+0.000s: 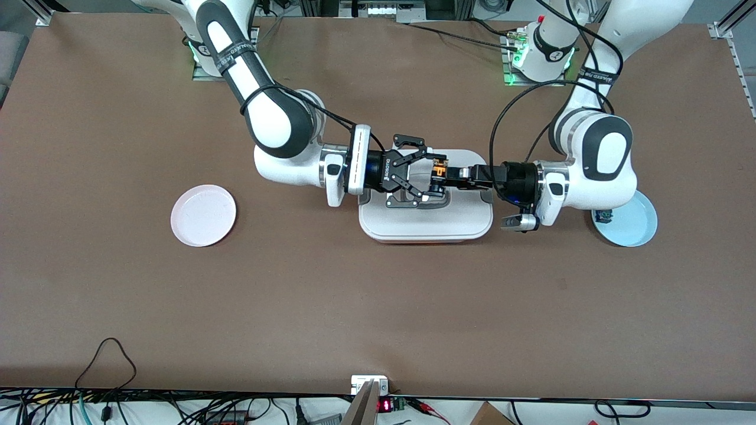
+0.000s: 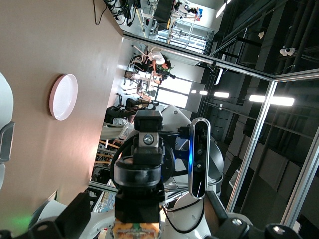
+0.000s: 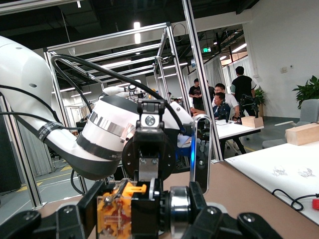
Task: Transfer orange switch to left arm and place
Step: 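Grasp the orange switch with the left gripper, then open the right gripper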
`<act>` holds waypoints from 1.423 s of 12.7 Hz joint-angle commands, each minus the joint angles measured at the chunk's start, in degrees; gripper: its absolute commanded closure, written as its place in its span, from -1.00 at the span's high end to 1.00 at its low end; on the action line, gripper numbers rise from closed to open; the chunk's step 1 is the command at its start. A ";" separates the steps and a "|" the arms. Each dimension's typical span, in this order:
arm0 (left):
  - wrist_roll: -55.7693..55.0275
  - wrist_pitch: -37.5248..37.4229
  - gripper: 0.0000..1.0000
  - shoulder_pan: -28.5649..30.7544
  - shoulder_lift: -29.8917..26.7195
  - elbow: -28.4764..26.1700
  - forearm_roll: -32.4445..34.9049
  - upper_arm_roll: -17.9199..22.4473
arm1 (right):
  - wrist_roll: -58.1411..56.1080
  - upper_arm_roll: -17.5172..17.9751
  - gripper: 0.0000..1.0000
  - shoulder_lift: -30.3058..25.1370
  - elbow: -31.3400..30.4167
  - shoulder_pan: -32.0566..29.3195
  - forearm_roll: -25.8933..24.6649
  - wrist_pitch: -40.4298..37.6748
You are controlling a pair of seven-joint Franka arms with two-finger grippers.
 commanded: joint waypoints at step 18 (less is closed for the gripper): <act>0.81 -0.78 -1.00 -0.93 0.19 0.43 -1.01 -0.11 | 0.52 -0.30 -0.73 0.62 1.56 -0.25 -0.16 0.63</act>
